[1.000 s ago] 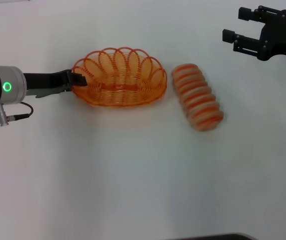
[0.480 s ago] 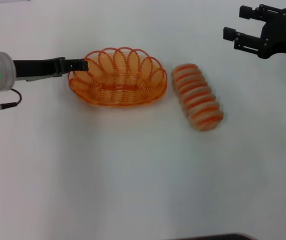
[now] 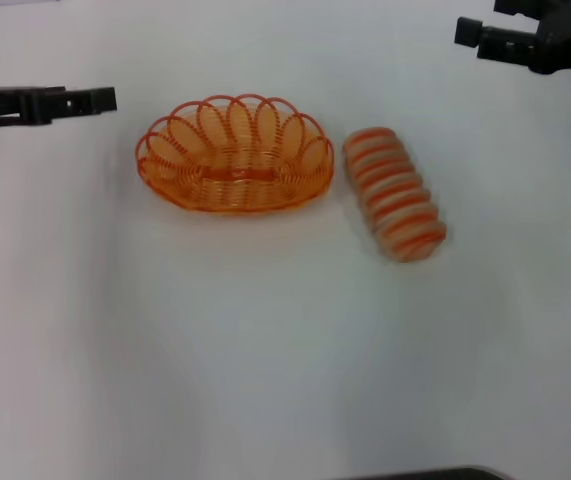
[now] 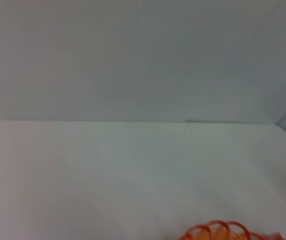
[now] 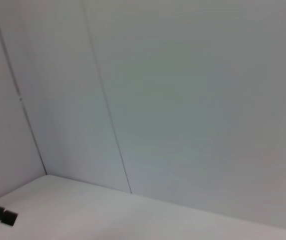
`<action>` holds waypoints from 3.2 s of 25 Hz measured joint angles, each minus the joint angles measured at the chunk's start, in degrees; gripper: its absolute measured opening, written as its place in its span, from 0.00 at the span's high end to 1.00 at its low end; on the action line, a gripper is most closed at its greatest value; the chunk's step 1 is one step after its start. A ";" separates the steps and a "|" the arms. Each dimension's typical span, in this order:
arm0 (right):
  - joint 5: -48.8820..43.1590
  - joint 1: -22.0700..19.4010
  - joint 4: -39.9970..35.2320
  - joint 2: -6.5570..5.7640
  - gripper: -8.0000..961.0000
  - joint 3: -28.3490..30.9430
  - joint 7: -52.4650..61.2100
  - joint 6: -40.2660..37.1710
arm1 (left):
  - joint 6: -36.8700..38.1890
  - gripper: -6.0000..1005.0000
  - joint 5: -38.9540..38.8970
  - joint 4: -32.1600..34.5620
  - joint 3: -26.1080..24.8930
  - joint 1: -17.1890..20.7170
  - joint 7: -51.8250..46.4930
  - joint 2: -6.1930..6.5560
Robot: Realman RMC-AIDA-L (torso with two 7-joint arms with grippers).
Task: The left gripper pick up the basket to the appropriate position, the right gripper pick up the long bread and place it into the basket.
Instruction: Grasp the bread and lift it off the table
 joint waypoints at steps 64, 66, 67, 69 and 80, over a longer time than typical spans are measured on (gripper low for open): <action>-52.55 35.91 13.30 -1.54 0.02 -25.65 74.77 -4.09 | 18.07 0.15 6.14 3.15 -7.69 3.69 35.98 0.18; -52.57 36.36 14.13 -1.44 0.02 -26.82 75.15 -3.74 | 18.05 0.15 6.00 3.09 -7.74 3.75 36.08 0.11; -52.66 36.51 14.46 -1.39 0.02 -27.13 75.24 -3.61 | 18.04 0.15 5.98 3.06 -7.75 3.76 36.09 0.10; -53.31 36.85 15.13 -1.19 0.02 -27.54 75.42 -3.48 | 18.04 0.15 5.93 3.01 -7.79 3.78 36.13 0.08; -55.60 37.40 16.13 0.25 0.03 -27.93 75.69 -1.69 | 17.92 0.15 5.82 2.81 -7.61 3.84 36.51 -0.31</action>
